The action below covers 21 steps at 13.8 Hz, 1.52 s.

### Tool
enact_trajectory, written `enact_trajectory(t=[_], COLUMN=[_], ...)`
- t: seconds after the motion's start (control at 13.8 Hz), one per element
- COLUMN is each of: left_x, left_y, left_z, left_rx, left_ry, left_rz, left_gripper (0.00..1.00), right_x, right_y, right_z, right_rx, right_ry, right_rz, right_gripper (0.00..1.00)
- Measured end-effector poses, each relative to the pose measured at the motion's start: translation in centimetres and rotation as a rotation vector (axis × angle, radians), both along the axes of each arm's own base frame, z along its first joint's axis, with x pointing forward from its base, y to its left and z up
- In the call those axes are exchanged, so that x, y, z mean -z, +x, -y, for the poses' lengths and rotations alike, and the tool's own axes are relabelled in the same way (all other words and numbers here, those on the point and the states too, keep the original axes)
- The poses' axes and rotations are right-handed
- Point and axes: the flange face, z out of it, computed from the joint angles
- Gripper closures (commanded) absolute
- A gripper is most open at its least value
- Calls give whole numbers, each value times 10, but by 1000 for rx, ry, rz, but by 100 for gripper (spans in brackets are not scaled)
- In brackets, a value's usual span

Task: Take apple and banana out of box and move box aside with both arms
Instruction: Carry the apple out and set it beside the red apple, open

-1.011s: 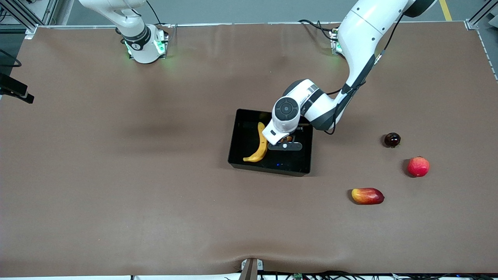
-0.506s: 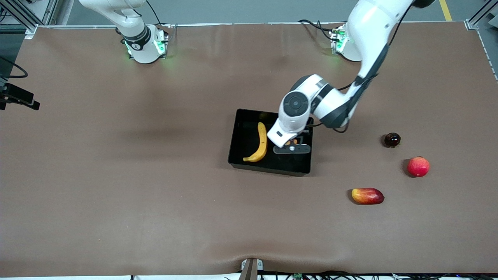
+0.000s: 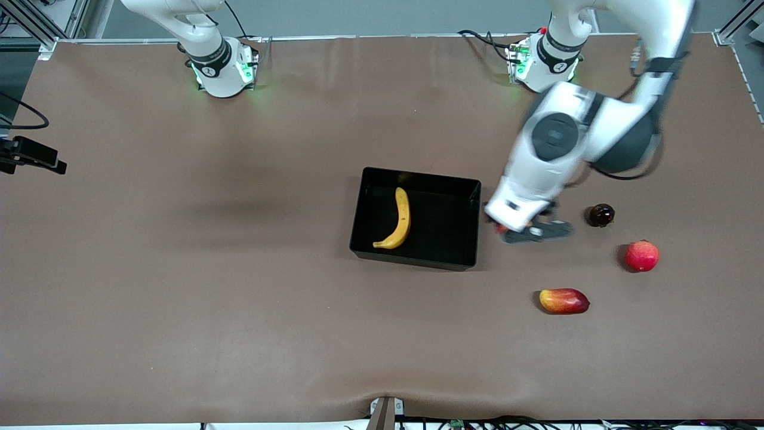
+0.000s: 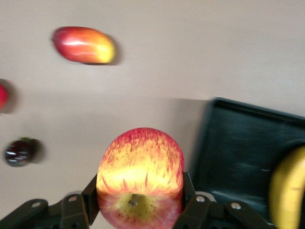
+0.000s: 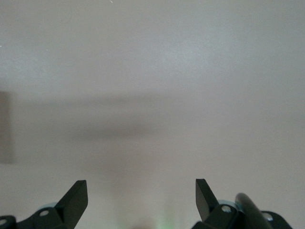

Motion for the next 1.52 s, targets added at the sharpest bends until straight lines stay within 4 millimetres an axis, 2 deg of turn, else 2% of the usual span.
enact_trajectory(t=[0.14,0.29,0.43,0.58,0.72,0.79,0.87,0.94,1.16,1.3,1.37,1.52], left_x=[18,49,90,128,166,183,197,201,193,172,153,105], left_y=[17,26,29,29,28,27,26,27,34,42,45,46], left_z=[-74,-131,-169,-189,-195,-198,-202,-204,-205,-195,-181,-133], left_rx=[-10,-13,-9,12,40,52,60,63,74,86,102,128], left_ry=[2,-21,-51,-50,-38,-34,-30,-30,-19,-19,-20,-34], left_rz=[-40,-50,-50,-61,-85,-97,-107,-108,-87,-57,-49,-65], left_gripper=[100,100,100,100,97,71,35,0,0,0,0,0], right_x=[11,40,64,74,80,84,91,97,102,99,97,94], right_y=[6,21,32,36,38,40,42,44,53,54,54,56], right_z=[-3,-12,-16,-15,-16,-17,-17,-17,-12,-9,-10,-12], right_rx=[-14,-34,-41,-41,-44,-45,-46,-46,-39,-35,-35,-39], right_ry=[-1,-6,-12,-17,-18,-18,-19,-20,-29,-31,-32,-34], right_rz=[-15,-55,-88,-105,-115,-123,-133,-137,-100,-87,-82,-67], right_gripper=[0,0,0,0,0,0,0,0,0,0,0,0])
